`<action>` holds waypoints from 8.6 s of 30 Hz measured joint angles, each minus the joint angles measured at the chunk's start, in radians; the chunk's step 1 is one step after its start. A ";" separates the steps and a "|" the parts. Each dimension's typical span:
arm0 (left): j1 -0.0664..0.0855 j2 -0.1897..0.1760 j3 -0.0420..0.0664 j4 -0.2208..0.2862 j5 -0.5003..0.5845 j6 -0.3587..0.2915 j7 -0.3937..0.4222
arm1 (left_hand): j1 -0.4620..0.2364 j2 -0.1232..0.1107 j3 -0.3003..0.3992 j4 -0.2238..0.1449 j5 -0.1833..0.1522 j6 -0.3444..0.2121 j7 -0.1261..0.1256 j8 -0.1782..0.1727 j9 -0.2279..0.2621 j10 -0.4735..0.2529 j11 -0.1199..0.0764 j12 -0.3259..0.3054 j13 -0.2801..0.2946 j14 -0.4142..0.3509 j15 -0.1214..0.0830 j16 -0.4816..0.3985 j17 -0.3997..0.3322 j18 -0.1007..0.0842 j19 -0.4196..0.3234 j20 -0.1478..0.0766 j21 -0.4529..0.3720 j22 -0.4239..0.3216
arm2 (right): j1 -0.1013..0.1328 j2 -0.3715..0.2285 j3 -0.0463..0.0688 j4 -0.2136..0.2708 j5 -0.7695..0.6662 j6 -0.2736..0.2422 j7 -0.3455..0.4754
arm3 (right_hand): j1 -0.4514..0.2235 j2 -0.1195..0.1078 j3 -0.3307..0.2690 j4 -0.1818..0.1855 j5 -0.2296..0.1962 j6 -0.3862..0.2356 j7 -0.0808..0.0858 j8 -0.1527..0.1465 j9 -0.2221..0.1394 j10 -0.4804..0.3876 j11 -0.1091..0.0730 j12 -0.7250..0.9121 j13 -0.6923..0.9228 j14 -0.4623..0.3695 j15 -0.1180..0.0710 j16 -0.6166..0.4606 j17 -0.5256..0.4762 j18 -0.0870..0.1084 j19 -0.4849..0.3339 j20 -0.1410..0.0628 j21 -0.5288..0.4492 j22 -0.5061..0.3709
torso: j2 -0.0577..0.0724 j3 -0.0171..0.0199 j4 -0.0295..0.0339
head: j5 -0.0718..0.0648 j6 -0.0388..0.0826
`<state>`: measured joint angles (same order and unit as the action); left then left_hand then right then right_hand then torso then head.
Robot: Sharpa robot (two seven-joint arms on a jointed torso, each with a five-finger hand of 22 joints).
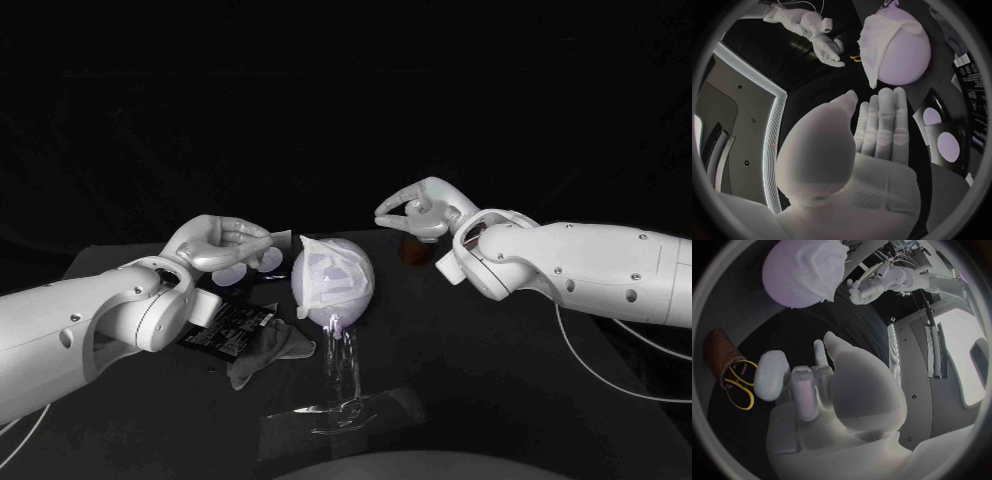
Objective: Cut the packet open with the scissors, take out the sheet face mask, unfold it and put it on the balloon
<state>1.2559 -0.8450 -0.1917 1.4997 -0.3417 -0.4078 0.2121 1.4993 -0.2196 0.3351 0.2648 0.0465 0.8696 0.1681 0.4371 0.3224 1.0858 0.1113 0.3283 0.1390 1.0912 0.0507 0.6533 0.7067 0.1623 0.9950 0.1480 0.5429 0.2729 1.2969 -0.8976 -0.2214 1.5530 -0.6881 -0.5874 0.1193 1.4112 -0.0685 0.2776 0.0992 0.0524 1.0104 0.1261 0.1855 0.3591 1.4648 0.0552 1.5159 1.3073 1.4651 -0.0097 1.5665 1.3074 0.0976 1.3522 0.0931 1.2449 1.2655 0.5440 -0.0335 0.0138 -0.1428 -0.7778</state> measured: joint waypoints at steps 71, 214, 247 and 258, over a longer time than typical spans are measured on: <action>-0.025 0.126 0.008 -0.052 -0.422 -0.012 0.006 | 0.010 -0.080 -0.556 0.037 0.006 -0.464 -0.015 -0.229 -0.147 -0.636 0.070 -0.267 -0.091 -0.861 0.126 -0.589 -0.535 -0.094 -0.820 0.141 -0.506 -0.245 | -0.018 0.135 0.018 -0.039 -0.250 0.005 -0.062 | -0.089 -0.030 -0.046 0.040 0.000 -0.010 0.016 -0.041 -0.032 0.000 0.001 -0.009 0.000 0.001 -0.001 -0.001 0.000 -0.007 -0.004 0.004 -0.020 -0.015 | 0.084 -0.0060 -0.0027 | 0.018 0.041; -0.032 0.149 0.002 -0.065 -0.432 0.027 -0.096 | 0.044 -0.071 -0.539 0.037 0.006 -0.450 -0.014 -0.225 -0.140 -0.612 0.087 -0.267 -0.091 -0.835 0.137 -0.589 -0.535 -0.032 -0.803 0.133 -0.506 -0.240 | -0.029 0.034 0.033 0.054 -0.403 -0.010 -0.155 | -0.144 -0.044 0.124 -0.055 0.000 -0.045 0.009 0.010 0.051 0.001 -0.005 0.036 0.000 0.000 -0.010 0.001 0.001 -0.023 0.019 -0.012 -0.006 0.040 | 0.099 -0.0080 -0.0029 | 0.000 0.027; -0.032 0.149 0.001 -0.065 -0.428 0.029 -0.101 | 0.044 -0.071 -0.539 0.037 0.006 -0.443 -0.014 -0.225 -0.140 -0.612 0.087 -0.267 -0.090 -0.832 0.133 -0.589 -0.534 -0.032 -0.800 0.136 -0.506 -0.239 | -0.043 0.053 0.033 0.058 -0.487 -0.021 -0.194 | -0.166 -0.092 0.062 -0.042 0.000 -0.031 0.010 -0.008 0.042 0.000 -0.007 0.031 0.000 0.003 -0.006 0.000 0.001 -0.023 0.013 -0.004 -0.012 0.039 | 0.100 -0.0073 -0.0030 | -0.002 0.021; -0.033 0.149 0.001 -0.065 -0.424 0.030 -0.103 | 0.044 -0.071 -0.539 0.037 0.006 -0.443 -0.014 -0.226 -0.139 -0.608 0.091 -0.267 -0.090 -0.828 0.137 -0.589 -0.533 -0.032 -0.799 0.136 -0.506 -0.238 | -0.053 0.057 0.033 0.062 -0.580 -0.045 -0.209 | -0.109 -0.035 0.092 -0.053 0.000 0.037 -0.015 0.011 0.047 0.001 -0.017 0.039 0.001 -0.001 -0.010 -0.001 0.000 -0.023 0.024 -0.009 0.003 0.043 | 0.100 -0.0076 -0.0031 | -0.001 0.019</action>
<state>1.2234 -0.6963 -0.1905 1.4344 -0.7660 -0.3780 0.1092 1.5434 -0.2909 -0.2038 0.3021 0.0523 0.4269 0.1539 0.2115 0.1832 0.4778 0.2018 0.0611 0.0489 0.2631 0.1877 0.0645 0.1739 0.1306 0.1957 0.2838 0.0371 0.0346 1.2441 -0.8401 -0.1885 1.6149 -1.2681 -0.6327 -0.0895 1.3021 -0.1036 0.3699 0.0463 0.0524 1.0474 0.1107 0.1961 0.4060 1.4653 0.0378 1.5549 1.3078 1.4636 -0.0198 1.5658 1.3077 0.0744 1.3760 0.0838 1.2484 1.3082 0.6437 -0.0410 0.0107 -0.1435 -0.7593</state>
